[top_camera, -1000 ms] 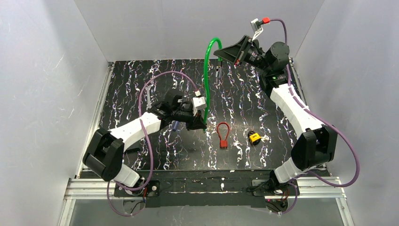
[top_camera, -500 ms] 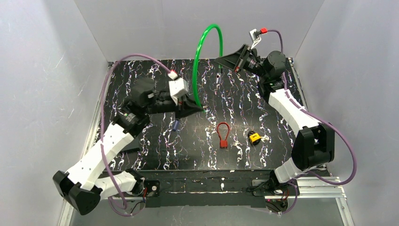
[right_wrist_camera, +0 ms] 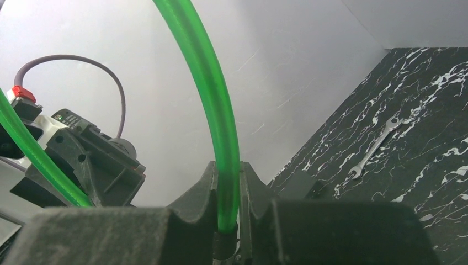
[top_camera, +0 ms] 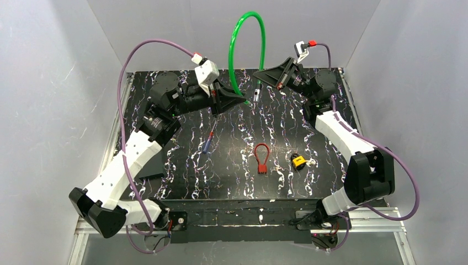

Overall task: Lock with the key
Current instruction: Lock the lock.

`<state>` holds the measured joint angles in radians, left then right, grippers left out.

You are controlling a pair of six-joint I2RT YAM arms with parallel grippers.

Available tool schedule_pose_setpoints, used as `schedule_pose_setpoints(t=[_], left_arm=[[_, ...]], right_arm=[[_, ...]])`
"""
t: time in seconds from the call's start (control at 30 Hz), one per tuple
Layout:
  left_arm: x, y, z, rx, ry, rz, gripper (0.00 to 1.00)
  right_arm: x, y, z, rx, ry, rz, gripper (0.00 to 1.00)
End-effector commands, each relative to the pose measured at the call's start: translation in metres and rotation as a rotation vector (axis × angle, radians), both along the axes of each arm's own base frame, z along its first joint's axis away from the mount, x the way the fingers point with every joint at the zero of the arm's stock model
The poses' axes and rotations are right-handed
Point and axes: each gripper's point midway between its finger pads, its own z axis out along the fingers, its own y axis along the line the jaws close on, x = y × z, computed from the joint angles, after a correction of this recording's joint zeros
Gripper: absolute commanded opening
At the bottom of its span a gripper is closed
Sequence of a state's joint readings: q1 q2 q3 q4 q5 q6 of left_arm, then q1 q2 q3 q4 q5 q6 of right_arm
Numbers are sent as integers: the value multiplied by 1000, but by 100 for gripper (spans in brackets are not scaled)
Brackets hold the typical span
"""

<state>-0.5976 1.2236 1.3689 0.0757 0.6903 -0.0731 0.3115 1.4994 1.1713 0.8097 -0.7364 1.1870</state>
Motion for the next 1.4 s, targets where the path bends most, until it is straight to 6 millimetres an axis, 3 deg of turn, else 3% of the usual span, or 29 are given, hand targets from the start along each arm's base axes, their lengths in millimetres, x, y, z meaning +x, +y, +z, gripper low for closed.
schedule_pose_setpoints(t=[0.0, 0.6, 1.2, 1.37], left_arm=[[10, 5, 40, -73, -108, 59, 0], [26, 1, 37, -59, -139, 90, 0], [37, -4, 16, -9, -157, 97, 0], [29, -12, 10, 7, -169, 34, 0]], right_arm=[[-32, -1, 39, 67, -129, 39, 1], [-44, 9, 38, 68, -124, 78, 1], [-59, 8, 48, 110, -127, 118, 1], [-58, 11, 49, 127, -104, 120, 1]])
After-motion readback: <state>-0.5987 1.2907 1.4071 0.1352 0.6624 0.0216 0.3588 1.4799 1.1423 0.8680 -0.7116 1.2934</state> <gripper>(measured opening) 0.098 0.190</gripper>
